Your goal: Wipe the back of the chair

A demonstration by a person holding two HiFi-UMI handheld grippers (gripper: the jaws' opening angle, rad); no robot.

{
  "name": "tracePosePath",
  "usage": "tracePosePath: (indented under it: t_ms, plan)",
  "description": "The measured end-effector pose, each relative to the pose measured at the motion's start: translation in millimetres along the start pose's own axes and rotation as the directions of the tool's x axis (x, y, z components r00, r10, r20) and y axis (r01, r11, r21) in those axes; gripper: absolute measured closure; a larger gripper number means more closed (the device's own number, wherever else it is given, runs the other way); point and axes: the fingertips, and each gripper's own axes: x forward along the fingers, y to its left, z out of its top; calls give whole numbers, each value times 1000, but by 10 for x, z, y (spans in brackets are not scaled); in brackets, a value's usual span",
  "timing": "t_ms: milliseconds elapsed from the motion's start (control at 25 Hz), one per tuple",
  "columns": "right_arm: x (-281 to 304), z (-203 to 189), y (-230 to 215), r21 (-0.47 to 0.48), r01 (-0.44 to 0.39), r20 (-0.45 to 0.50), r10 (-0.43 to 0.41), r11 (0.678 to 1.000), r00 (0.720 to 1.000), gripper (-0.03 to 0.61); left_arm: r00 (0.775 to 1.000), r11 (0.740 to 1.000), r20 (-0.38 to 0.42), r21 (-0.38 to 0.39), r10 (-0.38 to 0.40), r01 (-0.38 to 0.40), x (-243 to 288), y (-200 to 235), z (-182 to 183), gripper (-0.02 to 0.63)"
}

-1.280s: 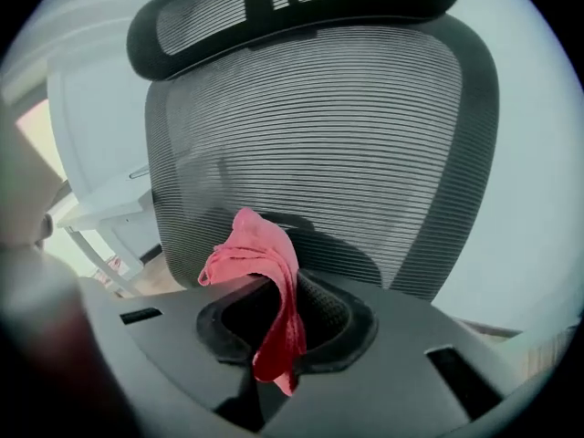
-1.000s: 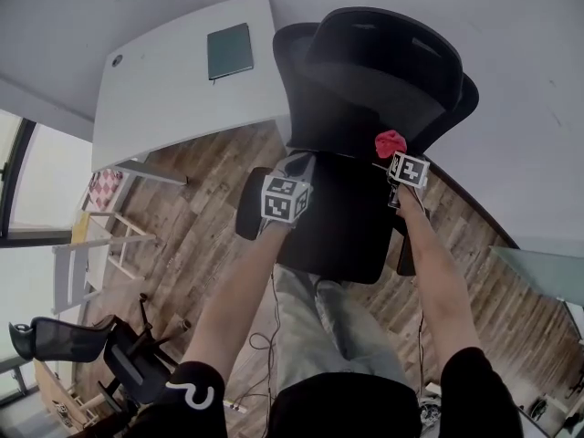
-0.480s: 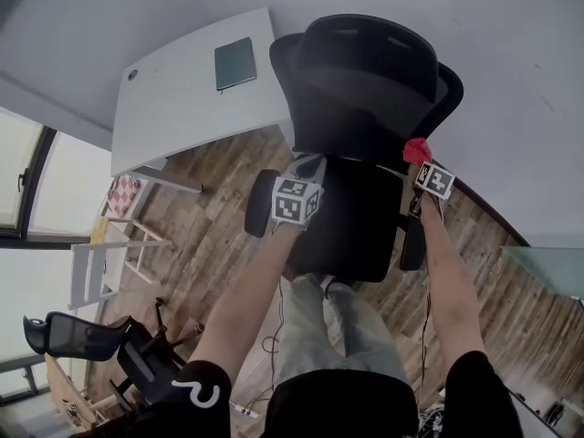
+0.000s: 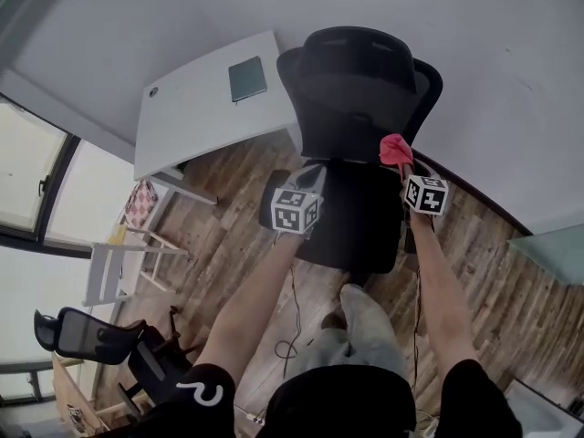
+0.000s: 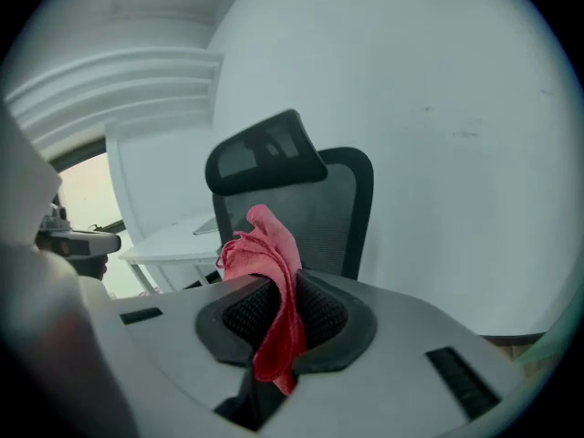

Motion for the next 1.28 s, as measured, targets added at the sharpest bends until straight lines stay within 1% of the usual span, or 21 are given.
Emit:
tracePosePath:
  t_ms: [160,360,520,640,680,800,840,880,960,1040,1160,1280]
  plan:
    - [-655,169,454,-27,-67,62,68,997,996,512,999,1000,32,18,-12,12,-539,-332,11,588]
    - [-1520,334,783,-64,-101,110,108,993,988,512,995,999,91,26,-33,30,-1181,-846,97,588]
    - [-2097,369,915,-99,-102,117,114,990,987,512,989,1000,149,-1,-18,18,-1551,-1137,250,588]
    - [-2493,364,960,-112,-115,126,129,987,984,512,985,1000,172,-12,-14,16,-1796,-1384,326,588]
    - [-2618,369,956,-111,-119,132,133,987,982,512,985,1000,173,-9,-27,29,-1868,-1489,344,588]
    - [-2942,346,913,-103,-136,148,150,985,977,512,978,994,177,-1,-110,112,-2087,-1862,391,589]
    - [-3030,332,877,-102,-148,151,162,984,975,512,975,992,185,6,-123,124,-2139,-1988,408,589]
    - [-3120,316,822,-102,-160,153,175,982,973,512,974,993,191,16,-121,120,-2171,-2114,415,589]
    - [-3303,277,712,-100,-181,163,196,978,967,512,977,996,194,42,-89,82,-2223,-2335,397,589]
    - [-3453,231,656,-110,-196,172,213,974,962,512,979,999,201,39,-38,31,-2305,-2473,373,589]
    - [-3664,144,536,-145,-213,170,236,966,957,512,972,999,231,-12,36,-34,-2396,-2665,348,589]
    - [-3853,69,399,-166,-217,166,244,962,955,512,959,993,262,-60,110,-97,-2519,-2847,322,589]
